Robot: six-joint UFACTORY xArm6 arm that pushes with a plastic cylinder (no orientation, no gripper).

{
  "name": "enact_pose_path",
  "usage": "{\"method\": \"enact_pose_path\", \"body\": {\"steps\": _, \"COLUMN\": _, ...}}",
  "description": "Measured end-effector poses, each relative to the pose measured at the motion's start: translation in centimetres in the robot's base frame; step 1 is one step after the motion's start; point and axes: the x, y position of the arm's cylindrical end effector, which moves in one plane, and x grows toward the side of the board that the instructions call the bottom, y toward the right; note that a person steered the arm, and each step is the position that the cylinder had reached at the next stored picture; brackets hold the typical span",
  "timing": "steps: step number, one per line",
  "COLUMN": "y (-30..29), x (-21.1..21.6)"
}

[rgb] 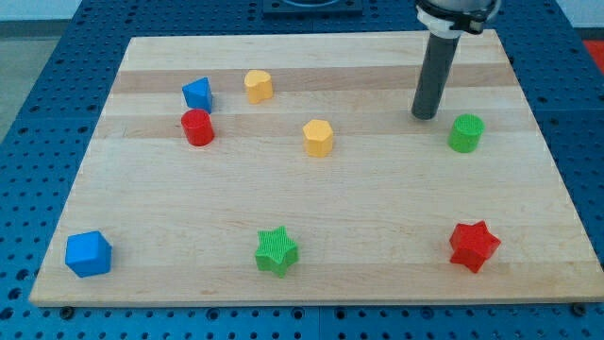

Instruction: Slide a bit yellow hexagon towards center

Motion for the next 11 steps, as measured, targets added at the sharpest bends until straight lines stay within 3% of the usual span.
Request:
{"method": "enact_pose_path", "body": {"steps": 2, "y": -1.5, "x": 0.4}}
{"method": "enact_pose_path", "body": {"steps": 6, "y": -12.6, "x": 8.7}}
{"method": "enact_pose_path", "body": {"steps": 11, "y": -11.7, "x": 6.6}}
